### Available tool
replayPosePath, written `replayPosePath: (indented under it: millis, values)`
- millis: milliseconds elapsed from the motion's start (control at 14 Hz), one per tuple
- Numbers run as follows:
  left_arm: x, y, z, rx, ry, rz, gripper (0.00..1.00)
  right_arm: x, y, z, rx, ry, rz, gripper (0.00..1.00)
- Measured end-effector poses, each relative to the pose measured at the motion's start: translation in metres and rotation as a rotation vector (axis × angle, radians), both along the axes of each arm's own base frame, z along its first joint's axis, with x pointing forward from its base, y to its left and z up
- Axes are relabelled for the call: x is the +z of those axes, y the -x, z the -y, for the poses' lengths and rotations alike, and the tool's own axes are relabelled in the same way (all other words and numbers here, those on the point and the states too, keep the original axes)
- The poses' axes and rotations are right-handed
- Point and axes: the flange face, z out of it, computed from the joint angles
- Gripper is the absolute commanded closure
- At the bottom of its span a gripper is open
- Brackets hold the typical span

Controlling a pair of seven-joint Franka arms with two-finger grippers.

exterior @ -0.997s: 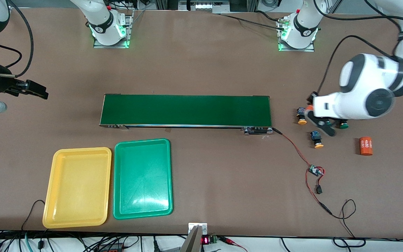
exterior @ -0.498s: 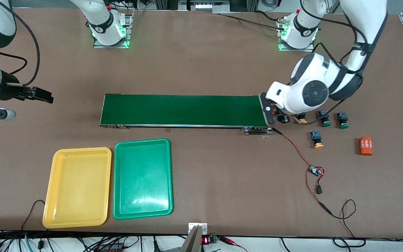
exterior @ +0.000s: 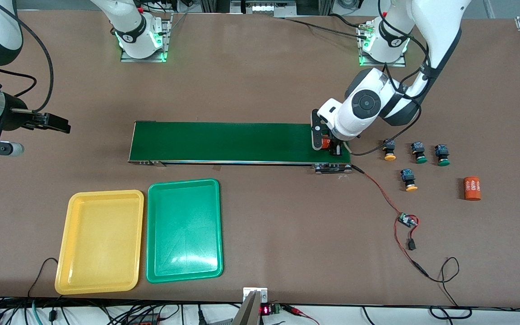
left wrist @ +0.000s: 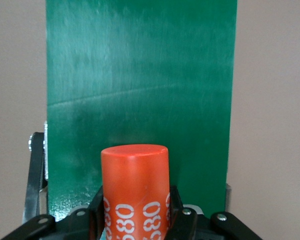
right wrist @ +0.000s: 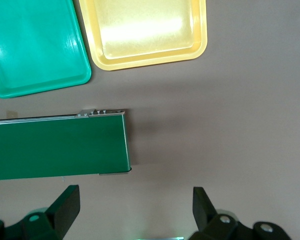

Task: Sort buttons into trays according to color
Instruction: 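Carry the orange cylinder onto the green conveyor belt and release, then move the left gripper back over a yellow-capped button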

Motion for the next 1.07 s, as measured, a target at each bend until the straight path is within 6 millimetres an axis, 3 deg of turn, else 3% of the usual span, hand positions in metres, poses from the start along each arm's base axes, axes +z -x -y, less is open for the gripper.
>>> replayPosePath:
  millis: [71,285,498,712,926,1068]
  values:
    - [-0.003,0.0,0.0,-0.004,0.004,0.003,0.0,0.0,0.0,0.0,0.0,0.0,-0.002,0.0]
    - [-0.005,-0.001,0.0,-0.004,0.01,0.004,0.0,0.0,0.0,0.0,0.0,0.0,-0.004,0.0]
    - [0.01,-0.012,-0.006,0.021,0.007,0.026,0.0,-0.001,0.001,0.0,0.0,0.0,-0.005,0.0]
    - [0.058,-0.025,-0.009,0.1,-0.085,-0.03,0.0,-0.002,0.0,0.0,0.0,0.0,-0.007,0.0]
    - [0.126,-0.039,-0.01,0.263,-0.187,-0.081,0.0,-0.002,0.0,0.0,-0.001,0.0,-0.008,0.0]
    - [0.173,-0.054,-0.024,0.413,-0.235,-0.096,0.0,-0.002,0.0,0.001,-0.001,0.0,-0.009,0.0]
